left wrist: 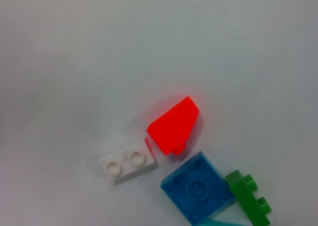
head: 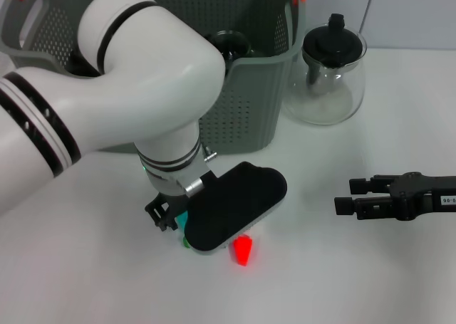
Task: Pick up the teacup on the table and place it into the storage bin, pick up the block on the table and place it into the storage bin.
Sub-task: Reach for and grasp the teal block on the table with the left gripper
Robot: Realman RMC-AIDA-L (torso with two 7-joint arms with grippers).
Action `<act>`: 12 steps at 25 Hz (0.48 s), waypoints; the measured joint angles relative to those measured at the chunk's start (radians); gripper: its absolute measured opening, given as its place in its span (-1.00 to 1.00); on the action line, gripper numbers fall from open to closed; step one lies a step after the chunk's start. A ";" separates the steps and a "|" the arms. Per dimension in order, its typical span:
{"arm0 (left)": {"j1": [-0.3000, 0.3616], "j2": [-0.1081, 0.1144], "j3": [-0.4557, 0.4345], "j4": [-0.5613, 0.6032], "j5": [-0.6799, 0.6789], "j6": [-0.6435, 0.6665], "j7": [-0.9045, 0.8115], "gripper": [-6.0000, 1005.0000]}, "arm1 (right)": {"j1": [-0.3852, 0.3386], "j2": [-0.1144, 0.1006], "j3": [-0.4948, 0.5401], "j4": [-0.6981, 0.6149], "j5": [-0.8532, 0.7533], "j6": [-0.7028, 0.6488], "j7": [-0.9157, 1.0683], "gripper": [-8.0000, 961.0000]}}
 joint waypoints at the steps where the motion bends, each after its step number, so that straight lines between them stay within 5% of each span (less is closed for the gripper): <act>1: -0.004 0.000 0.006 -0.004 -0.009 0.000 0.000 0.32 | 0.000 0.000 0.000 0.000 0.000 0.000 0.000 0.83; 8: -0.012 0.000 0.023 -0.017 -0.013 -0.015 0.000 -0.03 | 0.000 0.001 0.000 0.000 0.000 0.000 -0.005 0.83; 12: -0.021 0.000 0.032 -0.033 -0.015 -0.021 -0.002 -0.03 | 0.000 0.001 0.000 0.000 0.000 0.000 -0.008 0.83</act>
